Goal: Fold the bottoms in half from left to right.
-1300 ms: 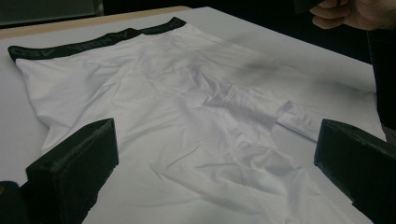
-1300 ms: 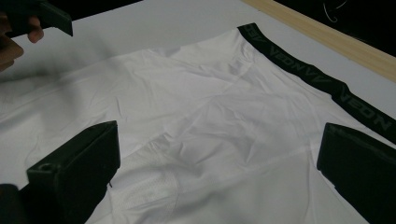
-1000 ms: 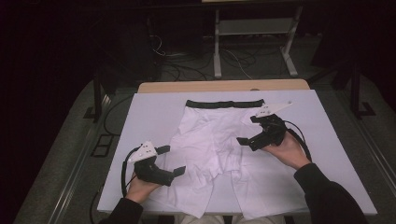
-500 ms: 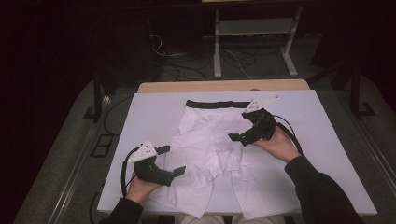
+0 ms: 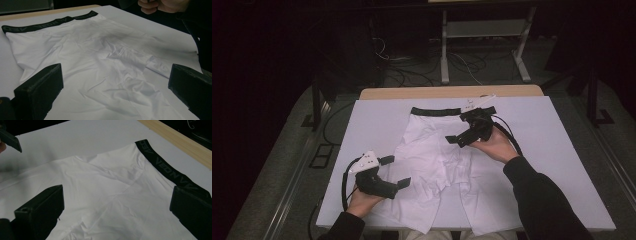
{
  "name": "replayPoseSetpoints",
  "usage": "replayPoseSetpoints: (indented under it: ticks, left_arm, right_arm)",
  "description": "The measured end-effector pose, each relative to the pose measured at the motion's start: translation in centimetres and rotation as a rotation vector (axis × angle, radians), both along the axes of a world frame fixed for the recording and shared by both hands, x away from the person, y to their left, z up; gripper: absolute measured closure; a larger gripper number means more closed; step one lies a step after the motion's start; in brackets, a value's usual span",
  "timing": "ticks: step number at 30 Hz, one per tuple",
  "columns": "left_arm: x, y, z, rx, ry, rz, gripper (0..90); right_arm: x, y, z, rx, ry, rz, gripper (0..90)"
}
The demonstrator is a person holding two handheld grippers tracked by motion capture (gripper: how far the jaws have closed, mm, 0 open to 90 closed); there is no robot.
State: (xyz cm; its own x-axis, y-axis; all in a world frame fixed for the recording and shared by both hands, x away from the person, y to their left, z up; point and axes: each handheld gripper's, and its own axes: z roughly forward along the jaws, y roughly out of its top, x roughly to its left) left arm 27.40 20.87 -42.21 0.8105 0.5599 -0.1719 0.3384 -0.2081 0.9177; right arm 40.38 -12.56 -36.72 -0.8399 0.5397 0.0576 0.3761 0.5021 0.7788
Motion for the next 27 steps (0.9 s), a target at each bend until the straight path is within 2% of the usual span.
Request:
replayPoseSetpoints:
  ticks: [10,27]
  left_arm:
    - [0.0,0.0,0.0,0.001,0.000,0.001,0.0]
    - [0.1,0.3,0.0,-0.014,0.004,0.006,0.0]
  right_arm:
    - [1.8,1.6,-0.2,-0.003,0.008,-0.016,0.0]
    - [5.4,5.1,-0.6,0.018,-0.011,-0.045,0.0]
